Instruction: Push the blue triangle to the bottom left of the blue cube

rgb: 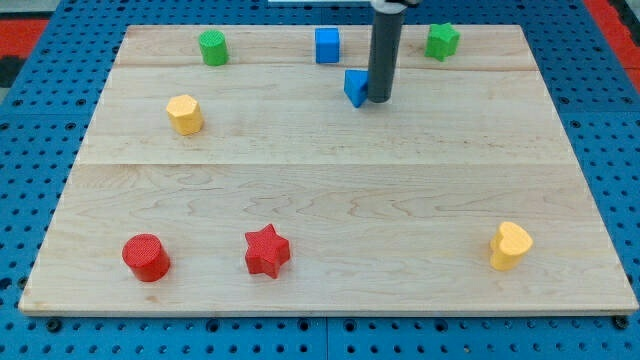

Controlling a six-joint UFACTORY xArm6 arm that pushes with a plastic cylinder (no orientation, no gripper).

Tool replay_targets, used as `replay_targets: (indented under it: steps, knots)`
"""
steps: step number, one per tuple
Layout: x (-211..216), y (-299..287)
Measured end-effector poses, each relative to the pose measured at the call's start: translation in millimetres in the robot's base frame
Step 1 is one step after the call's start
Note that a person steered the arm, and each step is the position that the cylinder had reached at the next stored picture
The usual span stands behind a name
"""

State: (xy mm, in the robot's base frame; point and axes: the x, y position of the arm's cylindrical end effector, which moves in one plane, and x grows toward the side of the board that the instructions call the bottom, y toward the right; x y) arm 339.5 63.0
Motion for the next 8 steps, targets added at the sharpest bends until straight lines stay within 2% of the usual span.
replay_targets:
  steps: [3, 5, 6, 7, 8]
  knots:
    - [-19.2, -16.4]
    - [-15.8, -62.4]
    - [29.5, -67.2]
    - [106.3, -129.1]
    - [116.2, -251.6]
